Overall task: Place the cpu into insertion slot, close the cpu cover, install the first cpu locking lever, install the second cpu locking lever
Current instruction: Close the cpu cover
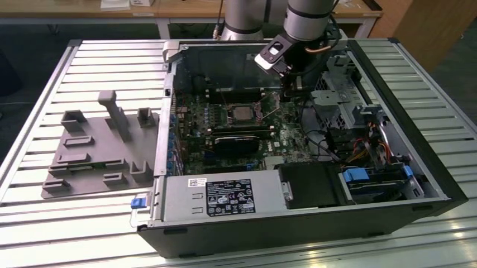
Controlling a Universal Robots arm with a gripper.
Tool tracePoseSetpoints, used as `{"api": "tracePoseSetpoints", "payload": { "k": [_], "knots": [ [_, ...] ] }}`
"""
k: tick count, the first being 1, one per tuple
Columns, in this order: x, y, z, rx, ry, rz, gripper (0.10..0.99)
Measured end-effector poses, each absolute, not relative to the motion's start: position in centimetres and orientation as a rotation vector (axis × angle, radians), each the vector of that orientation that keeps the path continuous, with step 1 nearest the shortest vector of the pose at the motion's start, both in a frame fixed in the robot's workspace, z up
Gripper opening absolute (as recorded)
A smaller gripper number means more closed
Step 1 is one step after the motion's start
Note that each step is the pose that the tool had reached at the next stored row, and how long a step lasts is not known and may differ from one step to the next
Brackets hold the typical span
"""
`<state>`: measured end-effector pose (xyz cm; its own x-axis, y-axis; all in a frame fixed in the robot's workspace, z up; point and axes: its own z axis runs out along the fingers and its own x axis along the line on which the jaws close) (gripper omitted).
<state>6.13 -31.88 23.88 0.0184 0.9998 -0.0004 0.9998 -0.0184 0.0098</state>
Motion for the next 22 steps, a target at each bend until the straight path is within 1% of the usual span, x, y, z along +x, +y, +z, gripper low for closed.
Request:
{"api": "tracePoseSetpoints", "payload": {
  "k": [12, 22],
  "knots": [
    [5.9, -31.9, 23.9, 2.241, 2.2, 0.001, 0.102],
    [4.0, -31.9, 23.9, 2.232, 2.192, 0.02, 0.102]
  ]
}}
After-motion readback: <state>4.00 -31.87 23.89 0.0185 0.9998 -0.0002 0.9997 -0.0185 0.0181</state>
